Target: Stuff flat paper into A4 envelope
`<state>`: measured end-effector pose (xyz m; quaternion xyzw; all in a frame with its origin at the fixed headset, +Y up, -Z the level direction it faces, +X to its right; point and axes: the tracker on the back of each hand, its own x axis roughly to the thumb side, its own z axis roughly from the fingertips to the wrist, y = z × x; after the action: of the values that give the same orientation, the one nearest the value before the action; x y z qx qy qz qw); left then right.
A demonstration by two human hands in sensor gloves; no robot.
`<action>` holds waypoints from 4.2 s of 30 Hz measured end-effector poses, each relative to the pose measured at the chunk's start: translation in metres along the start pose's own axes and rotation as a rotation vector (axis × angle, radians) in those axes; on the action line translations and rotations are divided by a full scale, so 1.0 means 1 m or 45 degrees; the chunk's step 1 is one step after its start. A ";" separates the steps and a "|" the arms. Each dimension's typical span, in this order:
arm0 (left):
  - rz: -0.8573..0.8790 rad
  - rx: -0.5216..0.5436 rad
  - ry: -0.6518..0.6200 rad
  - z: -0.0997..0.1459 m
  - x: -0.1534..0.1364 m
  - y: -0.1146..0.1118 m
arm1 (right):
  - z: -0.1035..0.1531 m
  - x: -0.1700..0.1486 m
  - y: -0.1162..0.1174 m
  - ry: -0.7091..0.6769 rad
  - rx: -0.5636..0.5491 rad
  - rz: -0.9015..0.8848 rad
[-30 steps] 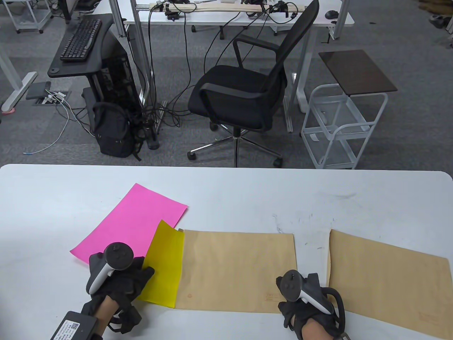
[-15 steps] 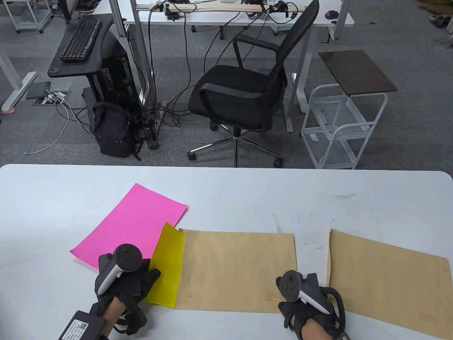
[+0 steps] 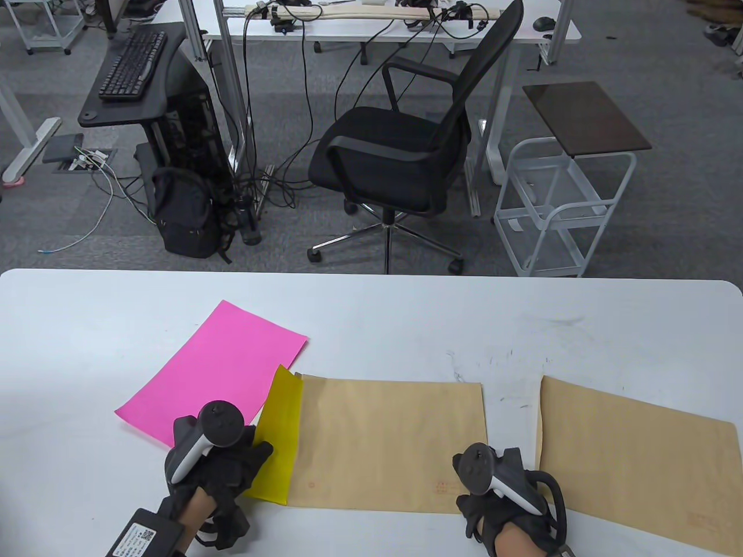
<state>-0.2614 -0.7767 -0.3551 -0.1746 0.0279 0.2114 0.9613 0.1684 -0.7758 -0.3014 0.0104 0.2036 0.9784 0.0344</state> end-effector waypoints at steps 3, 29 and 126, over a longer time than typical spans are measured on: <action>-0.037 0.008 -0.003 0.000 0.004 -0.003 | 0.000 0.000 0.000 0.000 -0.001 -0.001; -0.411 0.303 0.072 0.011 0.012 -0.005 | 0.000 -0.001 0.000 -0.002 0.007 -0.005; -0.597 0.213 -0.096 0.019 0.061 -0.029 | 0.000 -0.007 0.000 -0.043 0.085 -0.122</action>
<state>-0.1942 -0.7707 -0.3356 -0.0881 -0.0320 -0.0141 0.9955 0.1755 -0.7767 -0.3011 0.0184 0.2358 0.9679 0.0845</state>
